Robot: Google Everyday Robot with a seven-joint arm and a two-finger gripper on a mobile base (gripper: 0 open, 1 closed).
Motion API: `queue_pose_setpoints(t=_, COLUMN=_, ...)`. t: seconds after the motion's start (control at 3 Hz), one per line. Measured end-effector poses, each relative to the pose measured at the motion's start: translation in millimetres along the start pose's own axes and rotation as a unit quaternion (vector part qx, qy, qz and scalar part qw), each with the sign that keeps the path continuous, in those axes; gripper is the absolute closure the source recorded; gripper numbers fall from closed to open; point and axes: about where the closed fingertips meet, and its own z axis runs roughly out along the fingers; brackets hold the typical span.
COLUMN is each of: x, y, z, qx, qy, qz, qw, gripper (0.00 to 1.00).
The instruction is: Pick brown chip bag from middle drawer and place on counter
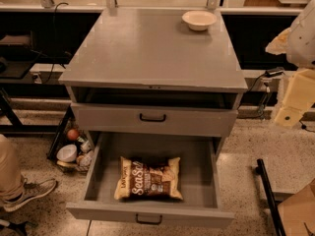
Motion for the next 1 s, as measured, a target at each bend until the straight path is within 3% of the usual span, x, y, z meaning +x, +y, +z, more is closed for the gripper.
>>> queue_pose_setpoints(t=0.33, x=0, y=0, z=0, qx=0.0, qy=0.0, qz=0.0, qw=1.0, gripper=0.0)
queue_pose_setpoints(t=0.67, x=-10, y=16, z=34, qx=-0.02, qy=-0.018, qz=0.002, qw=0.9996, gripper=0.0)
queue_pose_setpoints(t=1.0, x=-35, y=45, z=99, qx=-0.057, qy=-0.047, qz=0.005, qw=0.9973, gripper=0.0)
